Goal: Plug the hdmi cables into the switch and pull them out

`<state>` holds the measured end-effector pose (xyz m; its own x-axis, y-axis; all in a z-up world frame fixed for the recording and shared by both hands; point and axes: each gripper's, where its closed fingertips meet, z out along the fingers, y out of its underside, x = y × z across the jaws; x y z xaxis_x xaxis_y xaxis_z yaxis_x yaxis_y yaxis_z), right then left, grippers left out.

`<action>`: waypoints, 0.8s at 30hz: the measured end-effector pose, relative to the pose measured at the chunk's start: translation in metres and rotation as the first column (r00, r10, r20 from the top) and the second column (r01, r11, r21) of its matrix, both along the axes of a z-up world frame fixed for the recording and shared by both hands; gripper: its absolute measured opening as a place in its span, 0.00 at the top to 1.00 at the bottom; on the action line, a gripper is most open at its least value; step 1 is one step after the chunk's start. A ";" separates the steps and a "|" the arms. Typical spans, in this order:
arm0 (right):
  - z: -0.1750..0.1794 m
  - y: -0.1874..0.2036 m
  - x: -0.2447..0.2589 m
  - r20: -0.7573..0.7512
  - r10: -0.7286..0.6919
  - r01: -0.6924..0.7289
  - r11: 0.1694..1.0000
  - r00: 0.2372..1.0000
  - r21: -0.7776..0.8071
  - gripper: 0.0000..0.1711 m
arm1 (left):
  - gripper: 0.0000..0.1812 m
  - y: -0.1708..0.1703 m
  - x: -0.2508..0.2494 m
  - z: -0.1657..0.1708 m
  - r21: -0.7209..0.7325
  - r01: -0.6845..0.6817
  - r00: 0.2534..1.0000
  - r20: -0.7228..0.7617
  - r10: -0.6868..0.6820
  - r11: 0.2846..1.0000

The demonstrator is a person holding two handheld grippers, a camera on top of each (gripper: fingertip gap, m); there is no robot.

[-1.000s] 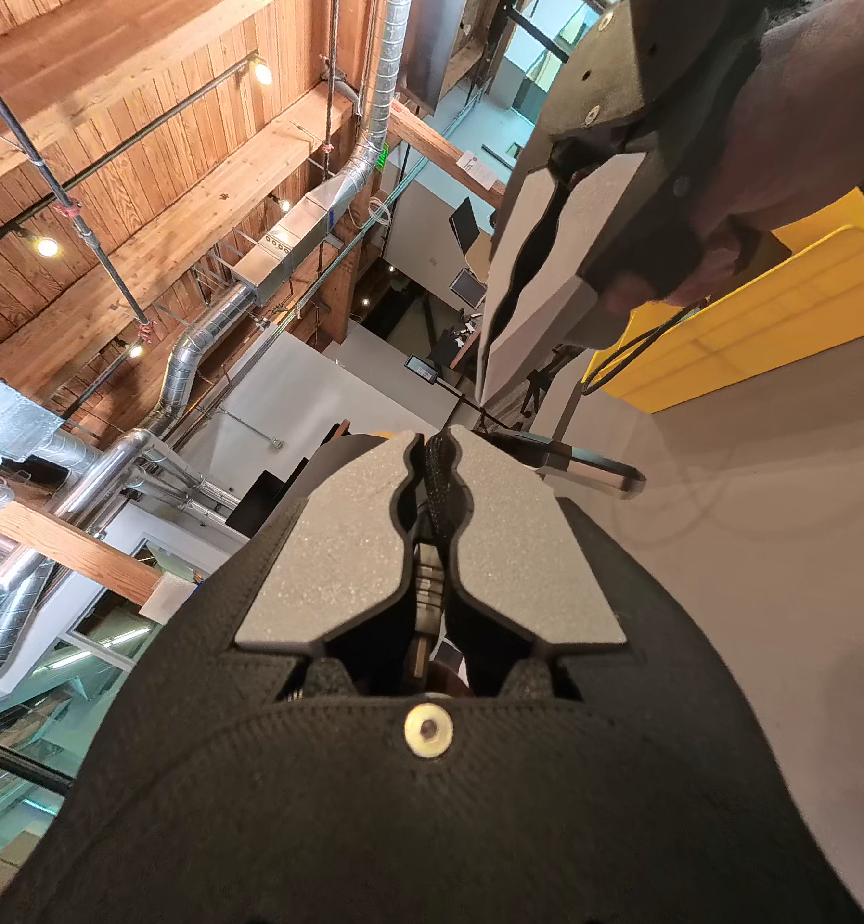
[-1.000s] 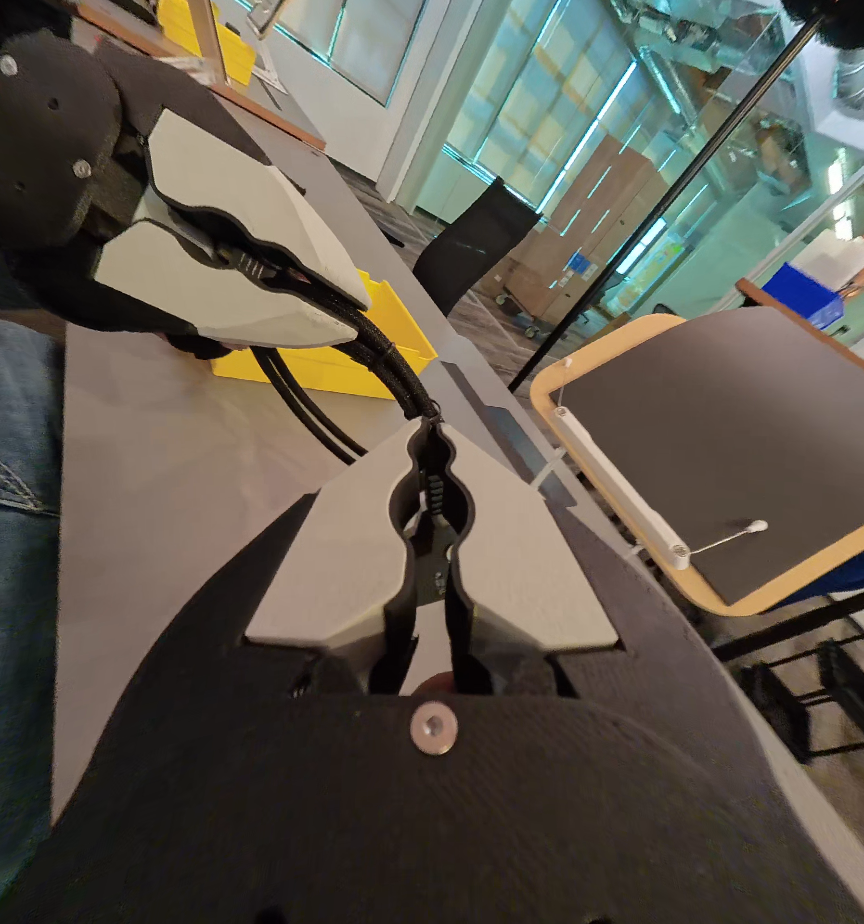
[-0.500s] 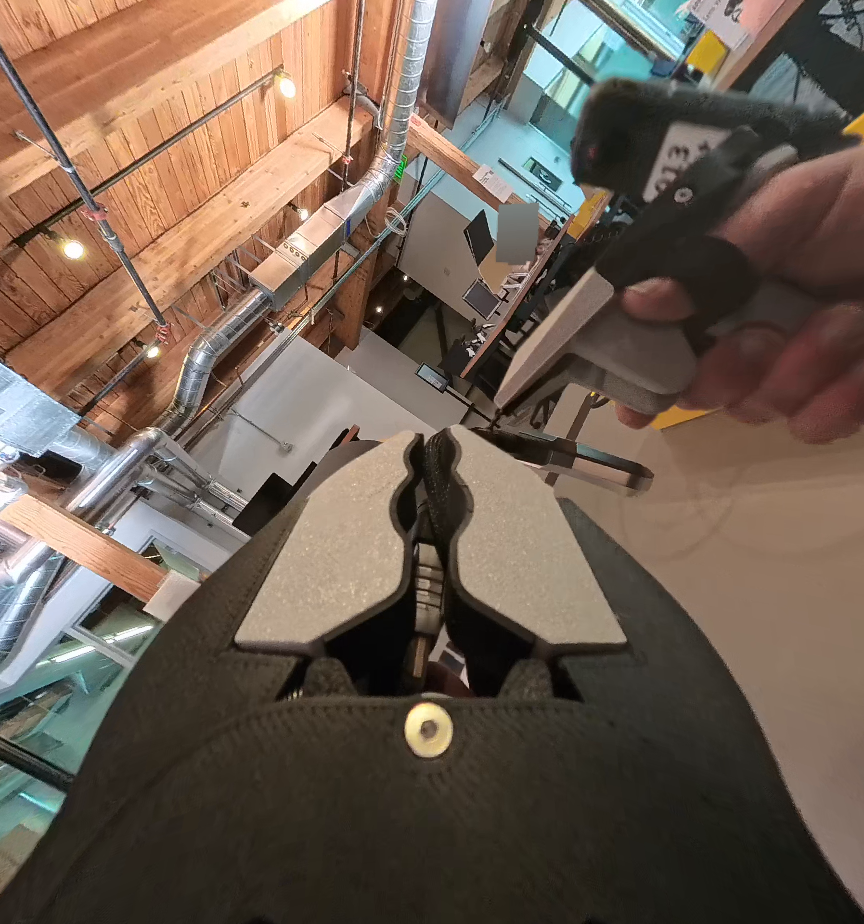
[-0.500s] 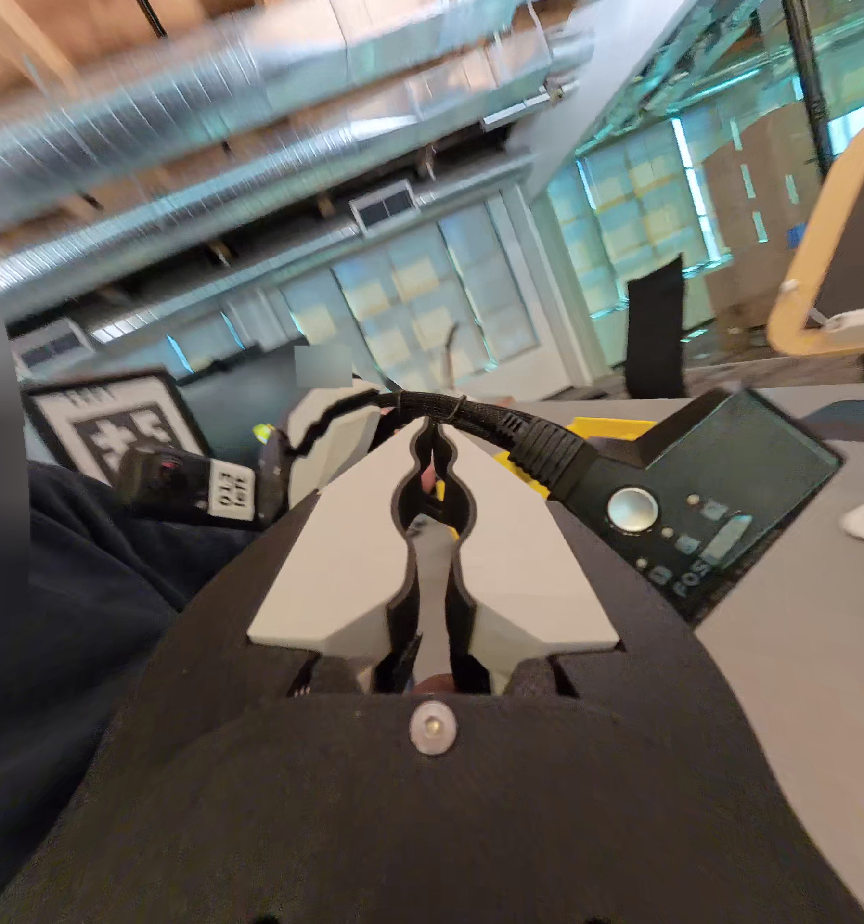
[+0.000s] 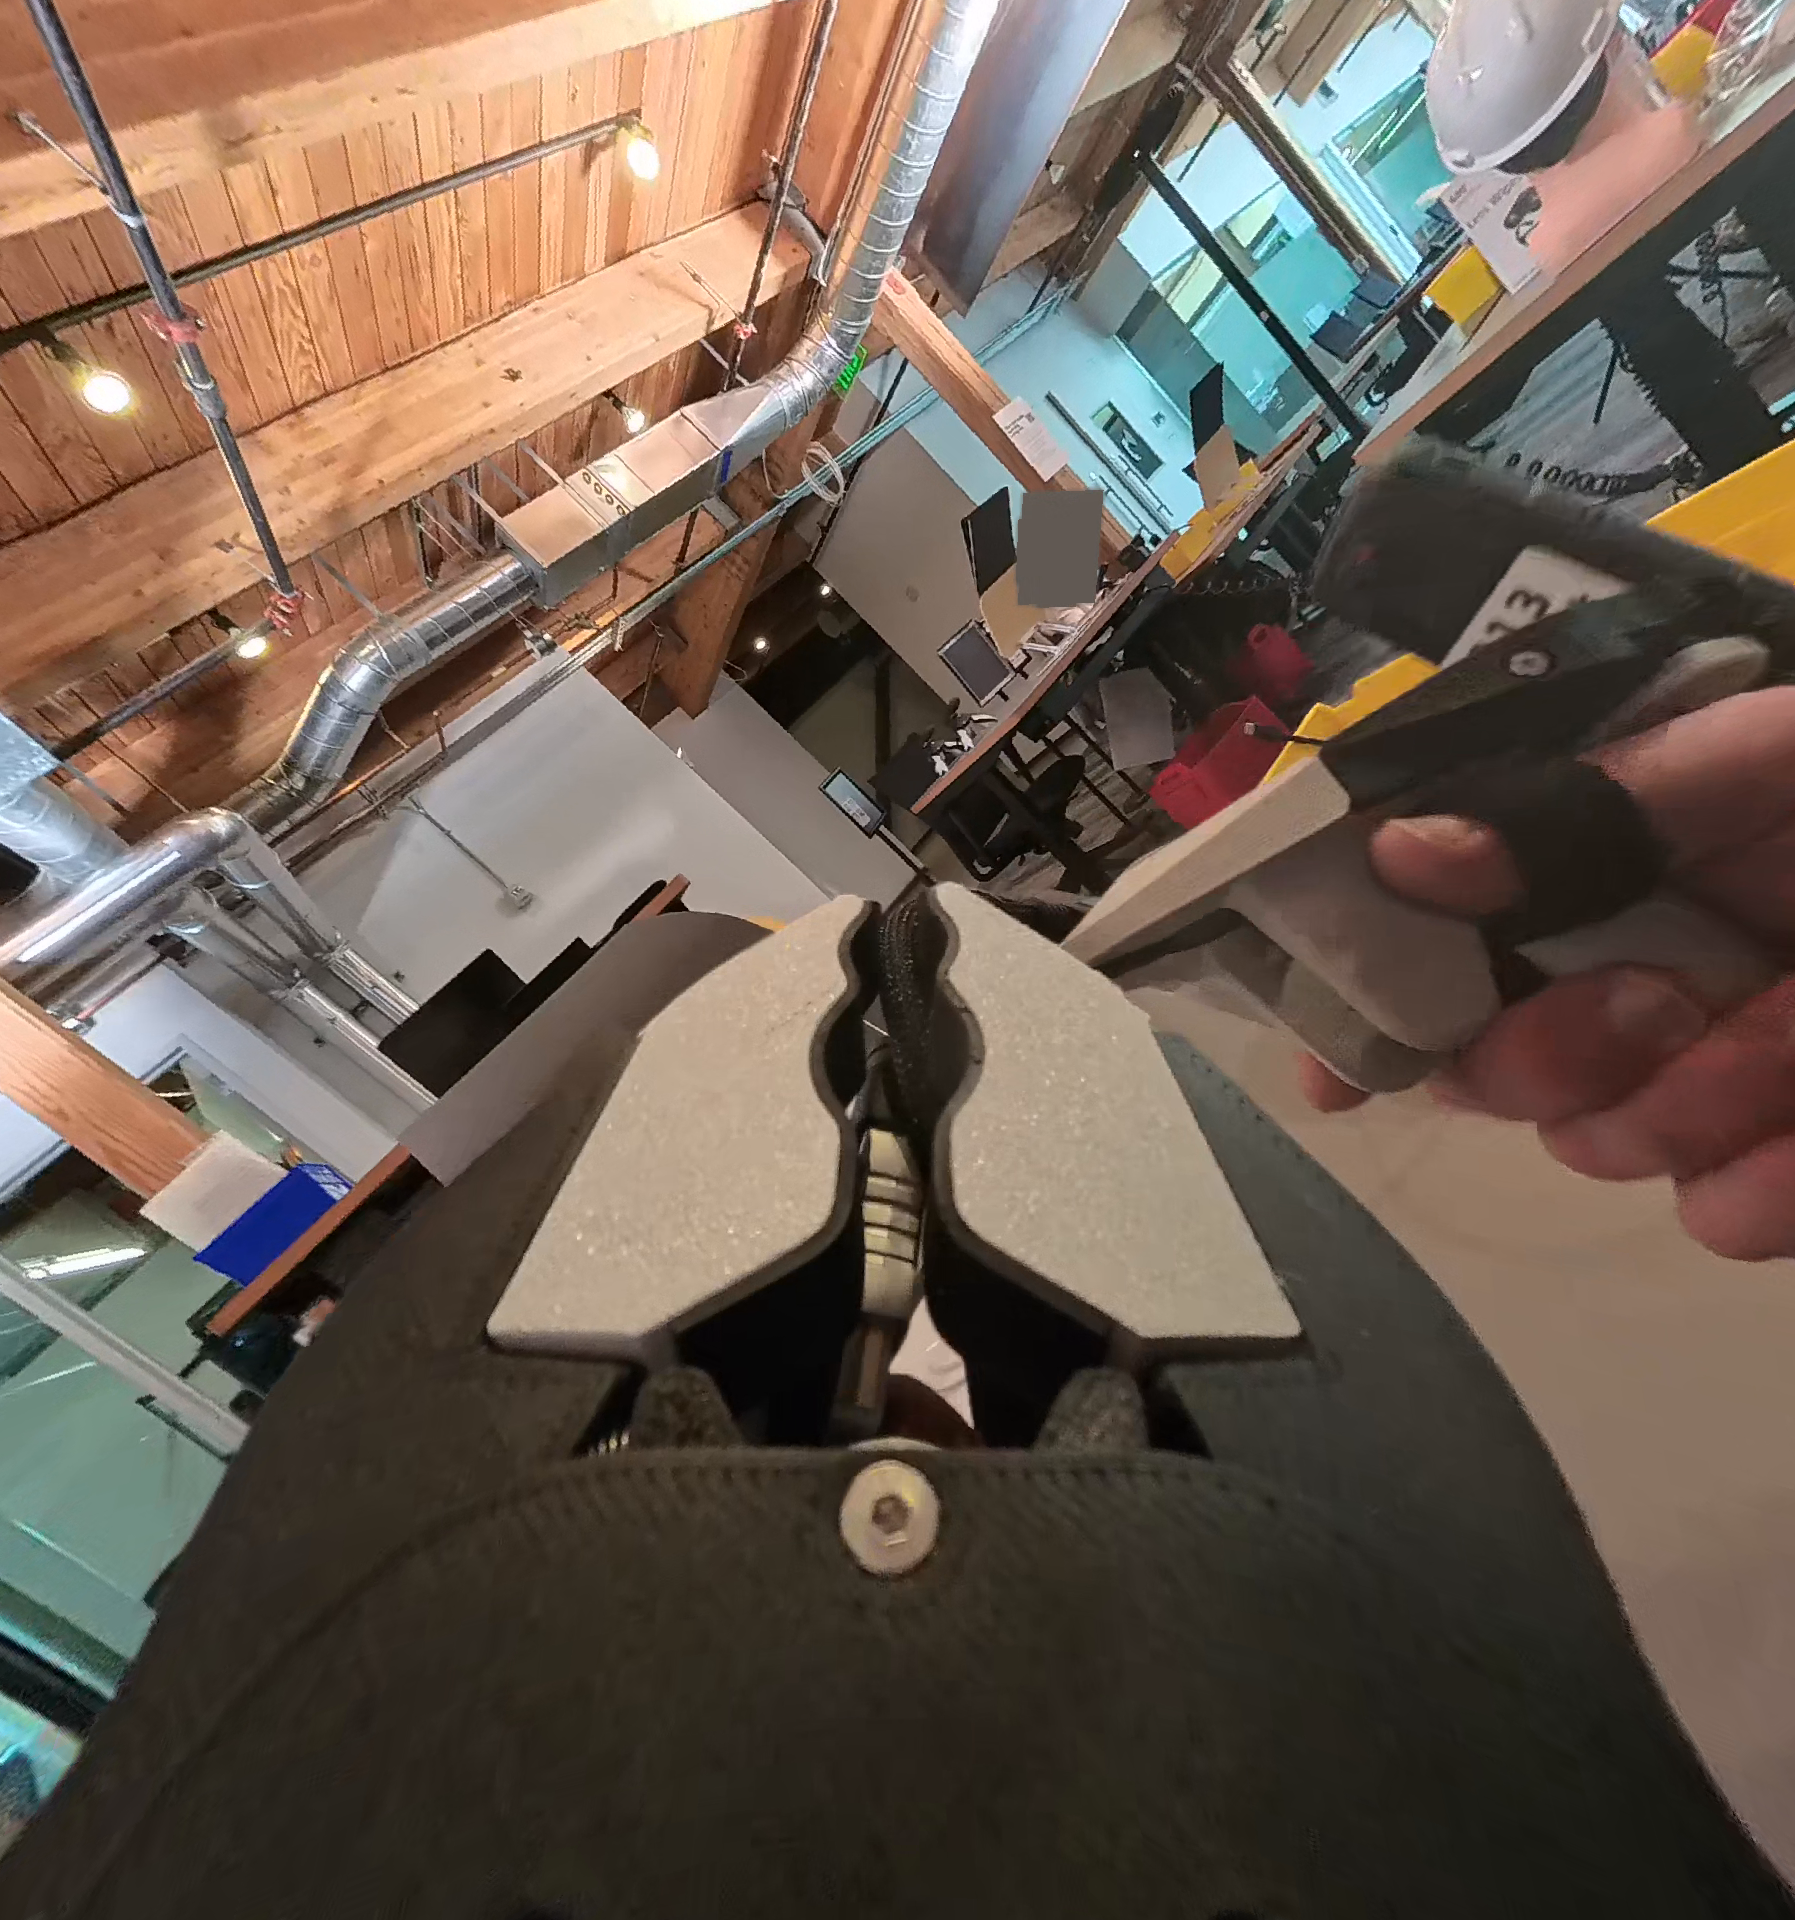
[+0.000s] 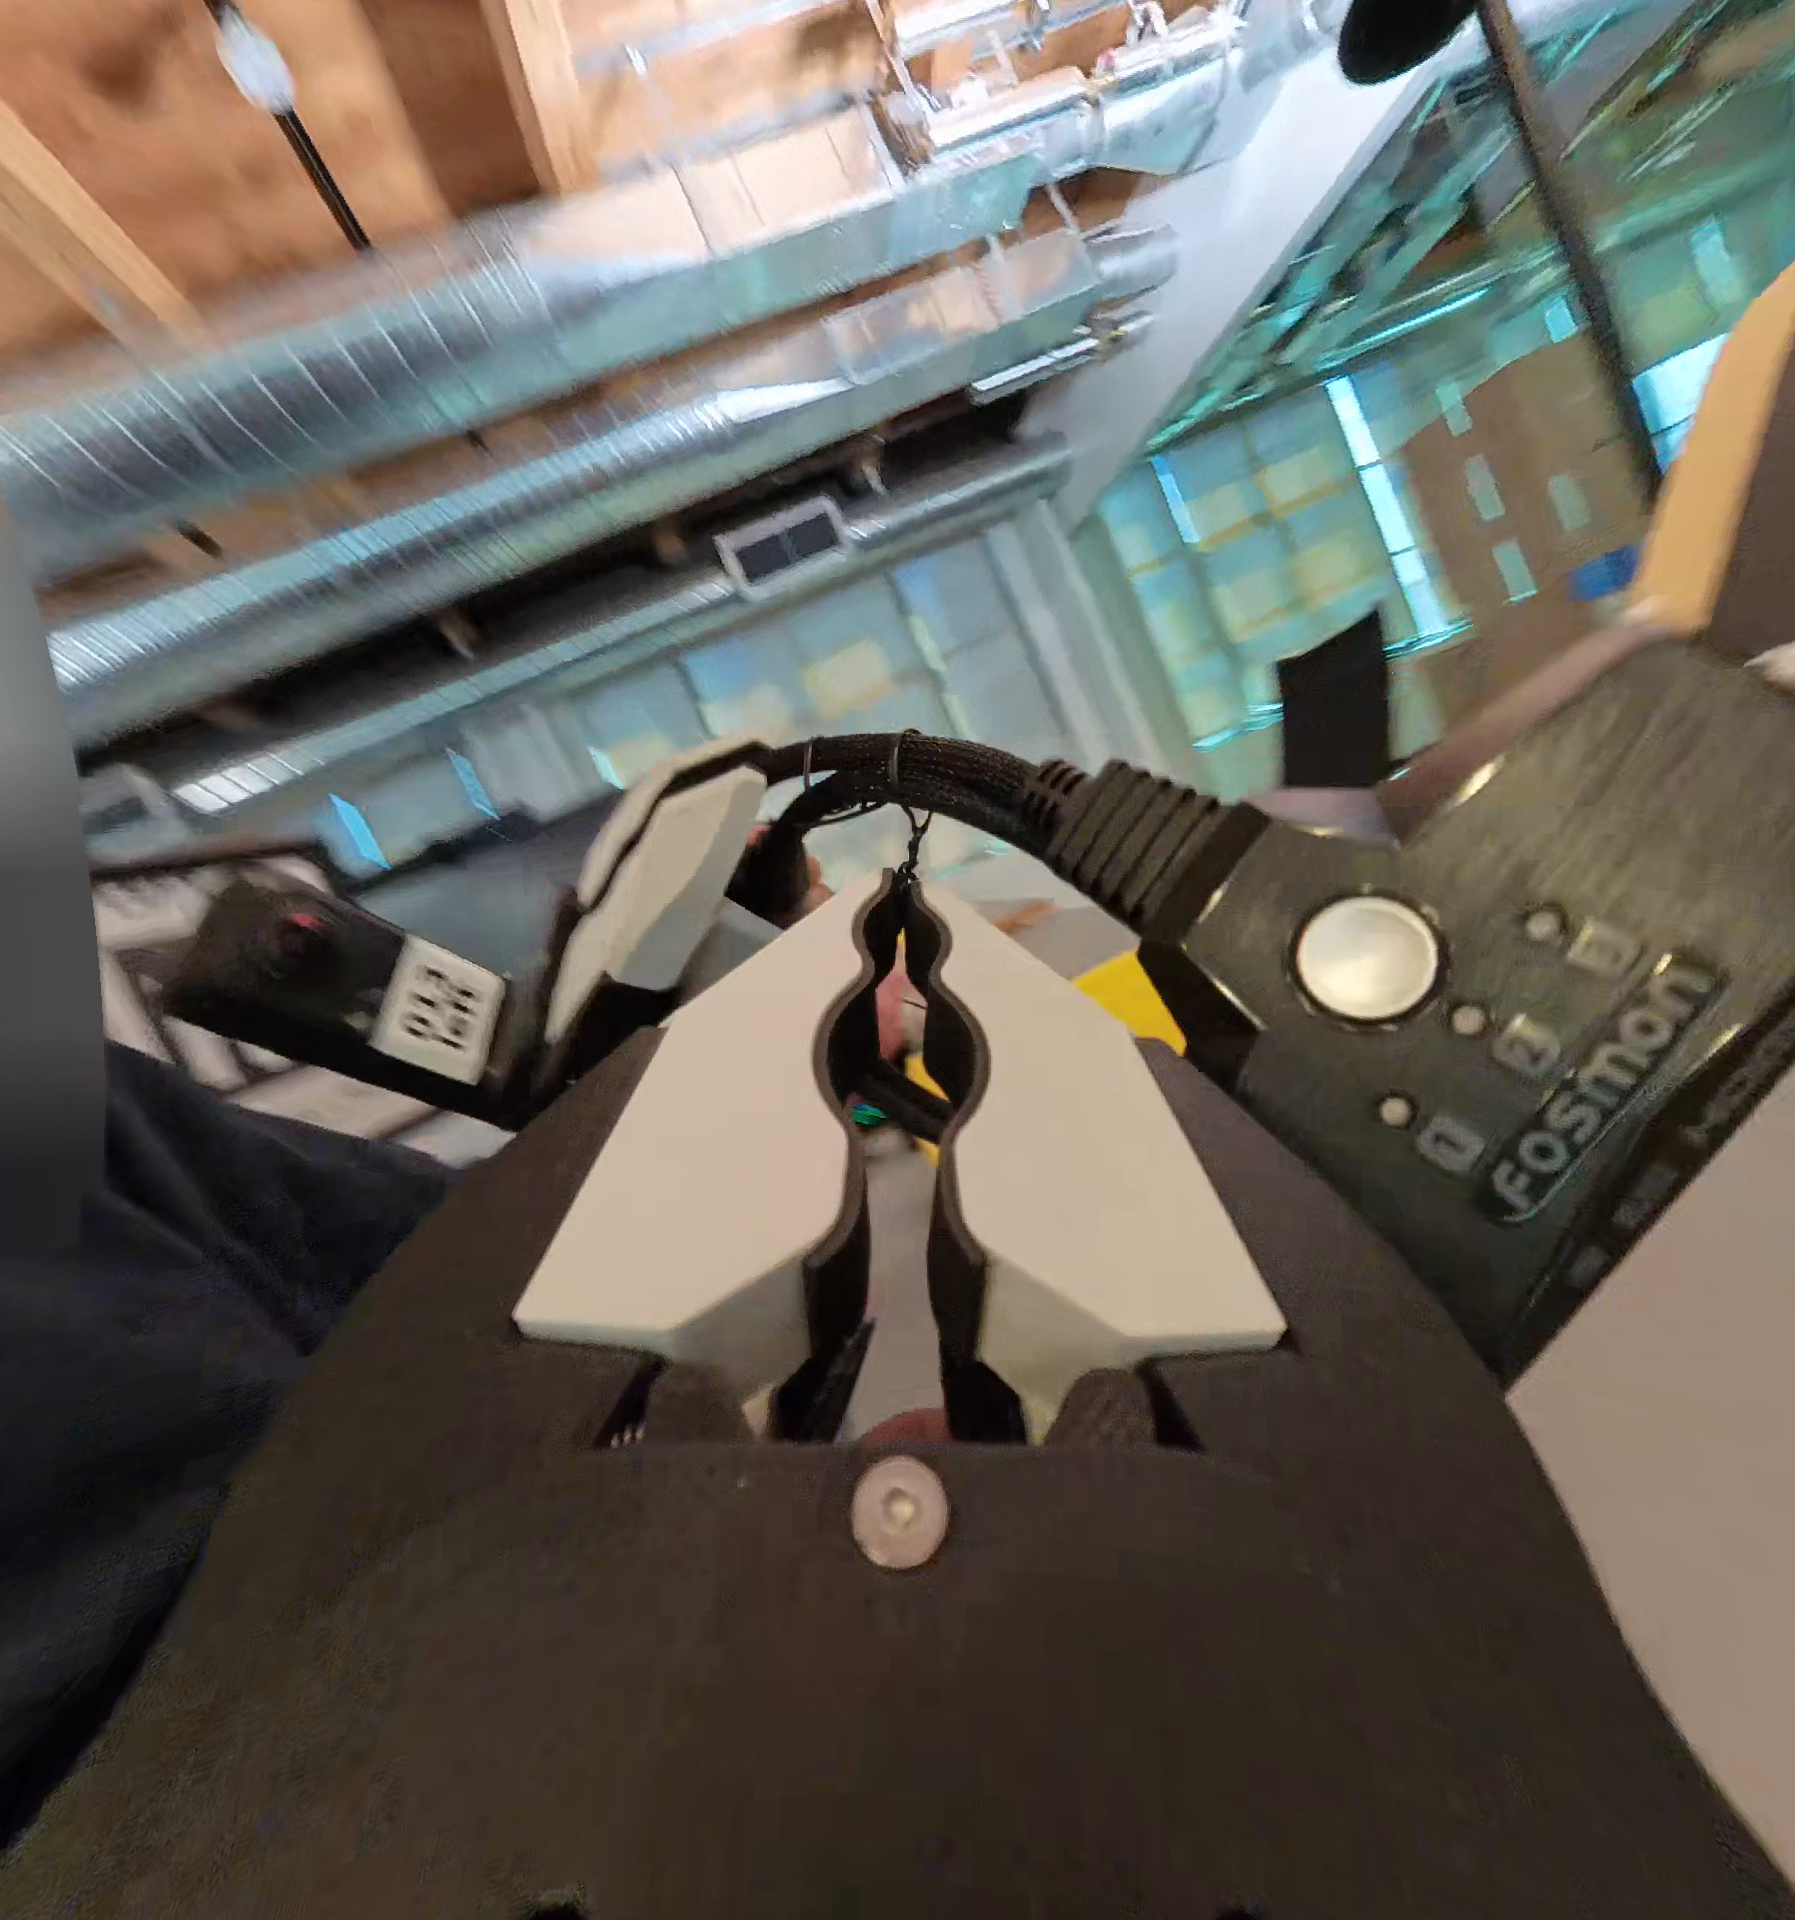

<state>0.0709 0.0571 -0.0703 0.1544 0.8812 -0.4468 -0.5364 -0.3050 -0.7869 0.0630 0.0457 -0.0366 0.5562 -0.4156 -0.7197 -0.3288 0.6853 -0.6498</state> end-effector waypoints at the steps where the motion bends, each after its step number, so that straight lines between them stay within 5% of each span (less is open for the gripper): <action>1: -0.002 0.002 0.001 0.072 -0.075 0.071 0.996 0.995 0.050 1.00 | 0.97 0.001 0.000 0.000 -0.008 0.002 1.000 0.004 -0.002 1.000; 5: -0.003 0.006 0.008 0.282 -0.364 0.276 0.911 0.888 0.306 0.96 | 0.97 0.004 0.001 -0.001 -0.026 -0.006 1.000 0.006 0.006 1.000; 9: -0.003 0.005 0.012 0.369 -0.660 0.354 0.698 0.654 0.622 0.93 | 0.97 0.009 -0.001 0.000 -0.058 -0.018 1.000 0.016 0.019 0.998; 16: -0.012 0.013 0.004 0.210 -0.966 0.019 0.216 0.150 0.976 0.92 | 0.97 0.014 0.001 -0.005 -0.133 -0.041 0.999 0.000 0.041 0.990; 24: -0.010 0.018 0.002 0.056 -0.996 -0.115 0.048 0.066 0.992 0.89 | 0.97 0.016 0.001 -0.005 -0.168 -0.048 0.999 0.001 0.049 0.985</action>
